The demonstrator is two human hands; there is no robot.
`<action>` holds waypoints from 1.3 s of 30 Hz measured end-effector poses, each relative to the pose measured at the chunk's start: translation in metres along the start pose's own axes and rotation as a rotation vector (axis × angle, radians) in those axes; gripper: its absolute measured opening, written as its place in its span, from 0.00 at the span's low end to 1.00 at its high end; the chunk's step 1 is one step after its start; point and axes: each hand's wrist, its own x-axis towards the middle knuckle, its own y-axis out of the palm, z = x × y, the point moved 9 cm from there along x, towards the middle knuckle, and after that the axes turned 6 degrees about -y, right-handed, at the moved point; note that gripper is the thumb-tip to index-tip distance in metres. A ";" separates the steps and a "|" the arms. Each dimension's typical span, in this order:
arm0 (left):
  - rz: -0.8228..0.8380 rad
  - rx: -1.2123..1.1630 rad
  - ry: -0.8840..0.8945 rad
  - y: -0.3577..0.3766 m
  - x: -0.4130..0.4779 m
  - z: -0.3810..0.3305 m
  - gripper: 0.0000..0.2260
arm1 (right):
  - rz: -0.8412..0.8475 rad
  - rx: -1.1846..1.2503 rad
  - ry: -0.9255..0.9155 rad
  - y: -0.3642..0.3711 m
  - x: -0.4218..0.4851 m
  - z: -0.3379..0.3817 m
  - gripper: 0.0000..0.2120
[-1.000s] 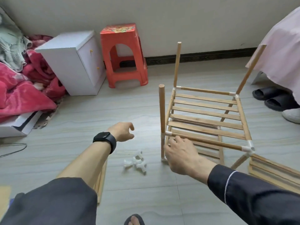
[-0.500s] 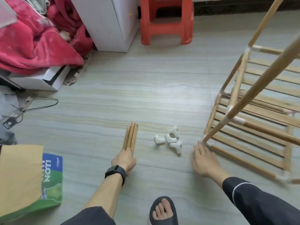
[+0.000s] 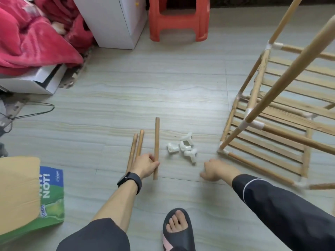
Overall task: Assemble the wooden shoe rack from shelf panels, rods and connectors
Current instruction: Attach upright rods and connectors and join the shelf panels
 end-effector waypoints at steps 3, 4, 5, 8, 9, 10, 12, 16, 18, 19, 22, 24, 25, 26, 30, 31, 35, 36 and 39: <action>-0.138 0.021 0.239 -0.036 -0.036 -0.044 0.07 | -0.113 0.221 -0.159 -0.056 -0.034 0.033 0.38; -0.203 0.077 0.309 -0.049 -0.051 -0.059 0.07 | -0.187 0.299 -0.218 -0.077 -0.052 0.041 0.41; -0.264 0.133 0.375 -0.061 -0.068 -0.074 0.07 | -0.274 0.364 -0.275 -0.098 -0.074 0.048 0.43; -0.379 0.200 0.578 -0.088 -0.127 -0.121 0.08 | -0.548 0.498 -0.420 -0.147 -0.155 0.055 0.33; -0.418 0.240 0.641 -0.094 -0.148 -0.138 0.09 | -0.622 0.547 -0.455 -0.157 -0.181 0.053 0.25; -0.472 0.303 0.709 -0.098 -0.170 -0.155 0.11 | -0.677 0.600 -0.486 -0.163 -0.205 0.048 0.20; -0.558 0.434 0.856 -0.102 -0.211 -0.190 0.14 | -0.752 0.673 -0.520 -0.169 -0.251 0.033 0.17; -0.465 0.596 1.063 -0.097 -0.278 -0.267 0.14 | -0.903 0.673 -0.497 -0.171 -0.330 -0.023 0.17; -0.422 0.634 1.096 -0.090 -0.304 -0.306 0.10 | -0.958 0.662 -0.427 -0.166 -0.360 -0.063 0.17; -0.409 0.634 1.099 -0.084 -0.314 -0.325 0.09 | -0.991 0.648 -0.368 -0.161 -0.373 -0.086 0.17; -0.399 0.631 1.096 -0.055 -0.332 -0.372 0.10 | -1.120 0.583 -0.131 -0.144 -0.410 -0.159 0.19; -0.383 0.616 1.085 -0.027 -0.334 -0.393 0.13 | -1.196 0.542 0.049 -0.127 -0.433 -0.206 0.22; -0.367 0.613 1.068 -0.011 -0.331 -0.399 0.15 | -1.234 0.525 0.141 -0.119 -0.443 -0.227 0.24; -0.350 0.613 1.055 0.008 -0.327 -0.408 0.17 | -1.272 0.522 0.234 -0.109 -0.456 -0.251 0.25; -0.292 0.616 0.989 0.059 -0.300 -0.416 0.26 | -1.361 0.636 0.397 -0.078 -0.473 -0.298 0.25; -0.284 0.620 0.964 0.066 -0.292 -0.417 0.28 | -1.364 0.663 0.399 -0.072 -0.471 -0.305 0.25; -0.263 0.728 0.828 0.083 -0.252 -0.408 0.35 | -1.335 0.730 0.363 -0.056 -0.459 -0.315 0.22; -0.278 0.748 0.802 0.084 -0.244 -0.405 0.36 | -1.342 0.743 0.357 -0.054 -0.458 -0.317 0.22; -0.313 0.748 0.770 0.086 -0.236 -0.404 0.36 | -1.368 0.764 0.352 -0.051 -0.458 -0.321 0.20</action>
